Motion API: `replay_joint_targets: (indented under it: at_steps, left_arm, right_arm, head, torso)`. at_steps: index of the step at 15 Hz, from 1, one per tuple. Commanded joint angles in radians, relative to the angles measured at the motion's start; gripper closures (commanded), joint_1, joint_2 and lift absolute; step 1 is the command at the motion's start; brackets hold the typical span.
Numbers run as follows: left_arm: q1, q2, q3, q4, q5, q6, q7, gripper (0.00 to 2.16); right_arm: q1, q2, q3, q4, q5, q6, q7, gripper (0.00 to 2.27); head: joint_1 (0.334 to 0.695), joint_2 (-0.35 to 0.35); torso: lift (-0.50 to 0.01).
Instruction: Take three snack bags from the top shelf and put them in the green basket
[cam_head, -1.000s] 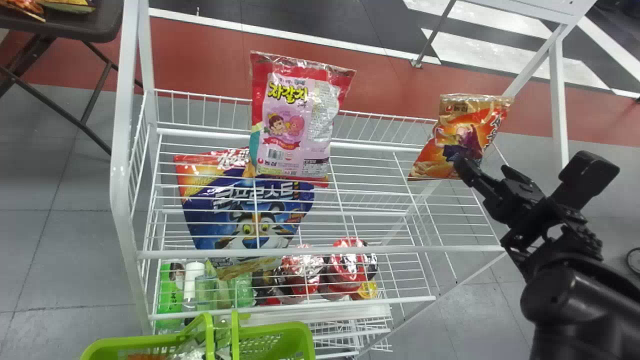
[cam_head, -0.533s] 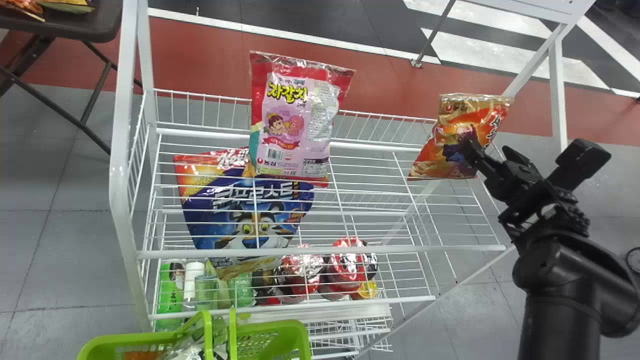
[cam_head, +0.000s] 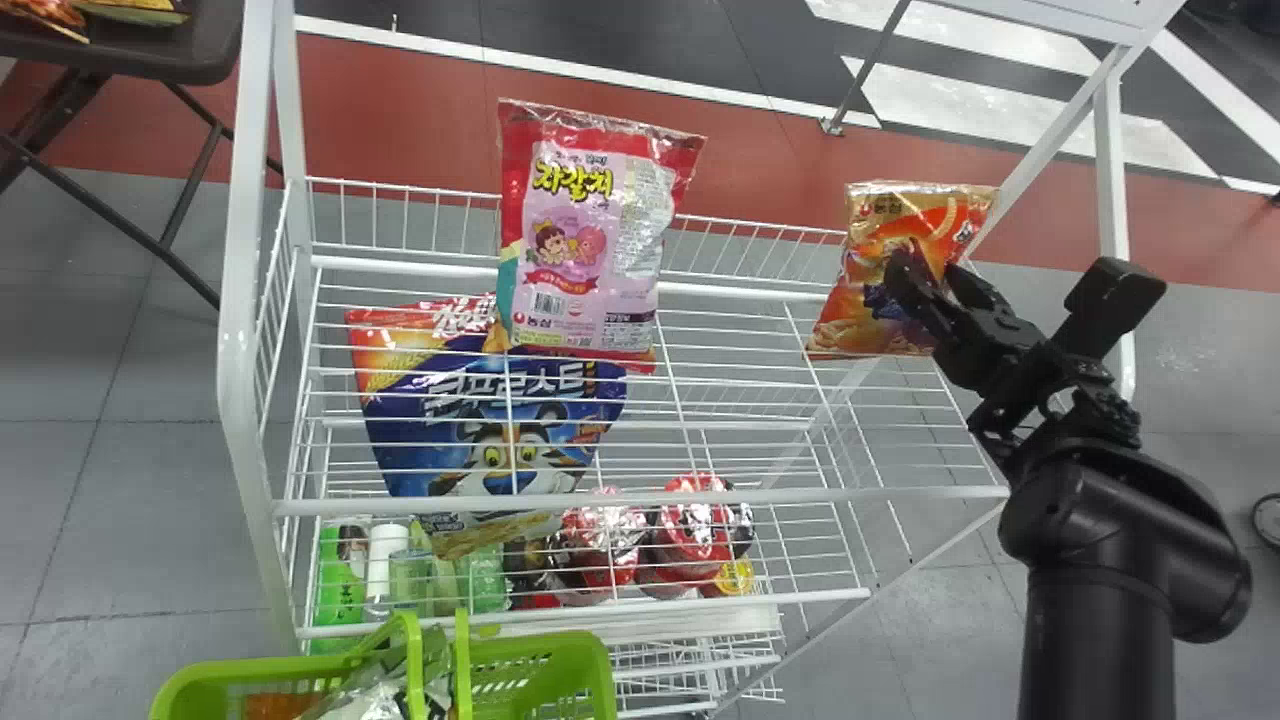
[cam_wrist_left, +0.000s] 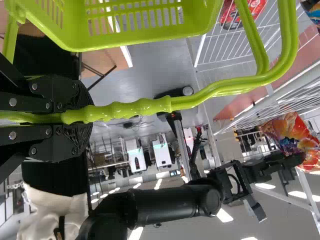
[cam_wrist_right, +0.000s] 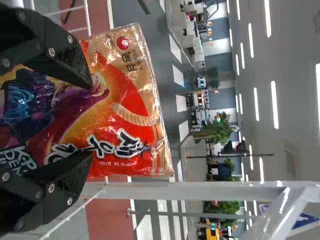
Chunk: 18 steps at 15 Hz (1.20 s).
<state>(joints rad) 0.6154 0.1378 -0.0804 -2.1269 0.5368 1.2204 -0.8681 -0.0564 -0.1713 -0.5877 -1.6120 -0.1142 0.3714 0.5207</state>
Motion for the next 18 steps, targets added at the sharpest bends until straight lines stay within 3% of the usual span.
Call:
replay_joint_targets:
  at_steps: [1,3,7,12,15,18]
  left_arm:
    - [-0.008,0.0,-0.002,0.004,0.0,0.0,0.001,2.14]
    - [-0.011,0.002,-0.004,0.004,0.0,0.003,0.001,2.14]
    - [-0.011,0.003,-0.002,0.001,0.003,0.0,-0.002,2.14]
    - [-0.003,0.003,-0.006,-0.004,0.005,0.0,-0.009,2.14]
    - [0.0,0.003,-0.01,-0.007,0.003,-0.003,-0.012,2.14]
    - [0.004,0.0,-0.021,-0.007,0.003,-0.003,-0.009,2.14]
  right_arm:
    - [0.012,0.001,0.0,-0.008,0.007,-0.001,0.004,2.16]
    - [0.05,0.006,-0.009,-0.066,-0.012,0.002,0.004,2.16]
    - [0.184,0.049,-0.027,-0.301,-0.101,0.094,0.001,2.16]
    - [0.36,0.172,-0.142,-0.706,-0.194,0.364,0.002,2.16]
    - [0.471,0.172,-0.276,-0.859,-0.387,0.646,0.03,2.16]
    - [0.487,0.172,-0.462,-0.934,-0.573,1.091,0.151,2.16]
  head:
    - [0.695,-0.35]
    - [0.695,-0.35]
    - [0.695,-0.35]
    - [0.695,-0.35]
    - [0.695,-0.35]
    - [0.695,-0.35]
  torso:
    - [-0.044]
    - [-0.044]
    - [-0.044]
    - [-0.044]
    - [-0.044]
    - [-0.044]
